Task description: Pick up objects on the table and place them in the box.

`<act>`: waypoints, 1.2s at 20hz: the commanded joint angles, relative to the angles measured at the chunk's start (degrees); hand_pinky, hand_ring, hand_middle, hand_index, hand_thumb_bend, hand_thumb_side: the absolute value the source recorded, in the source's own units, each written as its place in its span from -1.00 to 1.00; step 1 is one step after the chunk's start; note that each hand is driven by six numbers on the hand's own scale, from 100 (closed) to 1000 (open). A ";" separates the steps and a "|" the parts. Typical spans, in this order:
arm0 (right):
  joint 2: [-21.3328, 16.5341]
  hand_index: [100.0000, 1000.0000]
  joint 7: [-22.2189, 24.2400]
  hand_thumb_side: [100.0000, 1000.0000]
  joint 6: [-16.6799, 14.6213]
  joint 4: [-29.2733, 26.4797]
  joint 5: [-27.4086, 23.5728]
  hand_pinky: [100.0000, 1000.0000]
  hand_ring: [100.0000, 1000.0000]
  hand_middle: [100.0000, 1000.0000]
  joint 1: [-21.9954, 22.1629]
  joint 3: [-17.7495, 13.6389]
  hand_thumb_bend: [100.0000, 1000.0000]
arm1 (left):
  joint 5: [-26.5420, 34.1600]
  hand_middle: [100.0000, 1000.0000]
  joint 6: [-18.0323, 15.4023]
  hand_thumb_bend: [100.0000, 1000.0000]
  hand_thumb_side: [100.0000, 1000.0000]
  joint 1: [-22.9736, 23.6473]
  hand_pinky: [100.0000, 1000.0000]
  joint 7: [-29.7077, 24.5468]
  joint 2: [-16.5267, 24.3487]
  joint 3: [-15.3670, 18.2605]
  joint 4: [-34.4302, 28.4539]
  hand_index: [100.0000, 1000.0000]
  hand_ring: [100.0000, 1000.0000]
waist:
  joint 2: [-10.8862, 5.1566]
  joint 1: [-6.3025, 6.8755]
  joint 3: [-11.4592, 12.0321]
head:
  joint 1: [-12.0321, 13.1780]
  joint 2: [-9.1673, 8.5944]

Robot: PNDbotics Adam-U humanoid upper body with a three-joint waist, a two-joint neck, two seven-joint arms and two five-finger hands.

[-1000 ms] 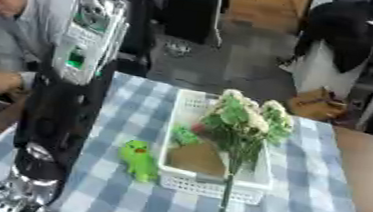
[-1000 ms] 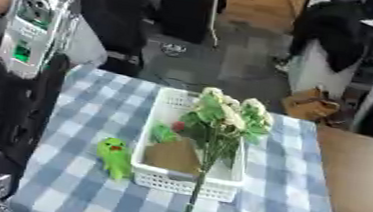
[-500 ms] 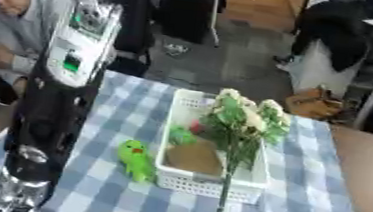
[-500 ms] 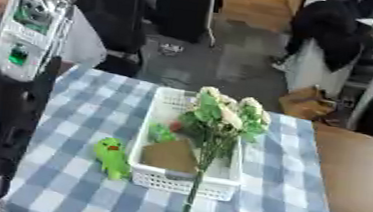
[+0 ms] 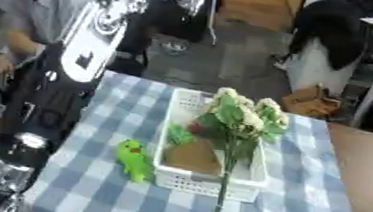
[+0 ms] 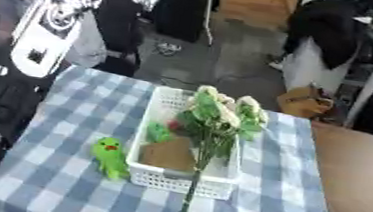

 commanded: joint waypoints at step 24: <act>-3.38 0.30 -2.56 0.02 -3.39 -0.86 -0.19 0.40 0.43 0.32 -0.33 0.28 -1.00 | -10.97 1.00 -12.09 -1.00 -0.07 -4.18 0.53 -16.30 17.63 -13.20 33.20 1.00 0.85 | -0.85 1.35 -0.41 | 0.12 0.58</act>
